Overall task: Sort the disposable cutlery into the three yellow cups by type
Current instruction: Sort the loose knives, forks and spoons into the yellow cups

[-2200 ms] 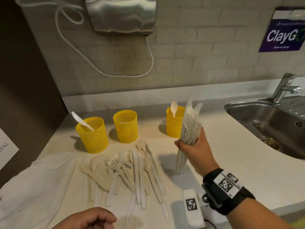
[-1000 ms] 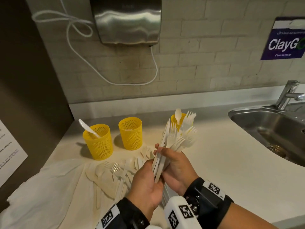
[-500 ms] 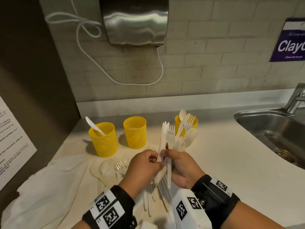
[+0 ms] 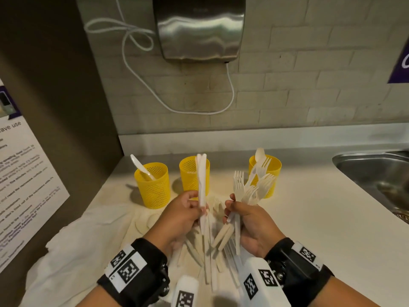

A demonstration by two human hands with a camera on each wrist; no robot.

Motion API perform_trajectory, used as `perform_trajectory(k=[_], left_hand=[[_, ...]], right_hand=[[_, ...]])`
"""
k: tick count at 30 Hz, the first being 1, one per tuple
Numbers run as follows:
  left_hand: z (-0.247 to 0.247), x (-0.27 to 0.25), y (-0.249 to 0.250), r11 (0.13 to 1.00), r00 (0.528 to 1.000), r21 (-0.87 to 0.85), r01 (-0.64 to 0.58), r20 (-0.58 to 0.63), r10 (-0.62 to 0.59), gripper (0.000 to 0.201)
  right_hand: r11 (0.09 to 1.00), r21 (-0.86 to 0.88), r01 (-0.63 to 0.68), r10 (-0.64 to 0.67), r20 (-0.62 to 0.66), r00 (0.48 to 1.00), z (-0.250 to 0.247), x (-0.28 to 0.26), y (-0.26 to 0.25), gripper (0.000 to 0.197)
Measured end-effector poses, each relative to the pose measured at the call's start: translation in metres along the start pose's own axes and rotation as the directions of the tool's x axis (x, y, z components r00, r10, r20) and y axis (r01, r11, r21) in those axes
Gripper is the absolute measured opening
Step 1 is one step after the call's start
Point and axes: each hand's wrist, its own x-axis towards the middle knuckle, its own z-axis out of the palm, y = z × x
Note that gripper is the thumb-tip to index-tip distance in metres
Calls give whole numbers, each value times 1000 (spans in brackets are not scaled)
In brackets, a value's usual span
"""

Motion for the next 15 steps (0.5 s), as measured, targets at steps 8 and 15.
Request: perform_trajectory(k=[8,15], left_hand=[[-92,56,63,831,768,531,-168,-457,447,8],[-111,95,29,770,843,635,65,-447,297,18]], right_hand=[[997,3,79,-79,39,996,-14,4,-9,19],[998,13,63,-63,20,998,-22,4,-10,25]])
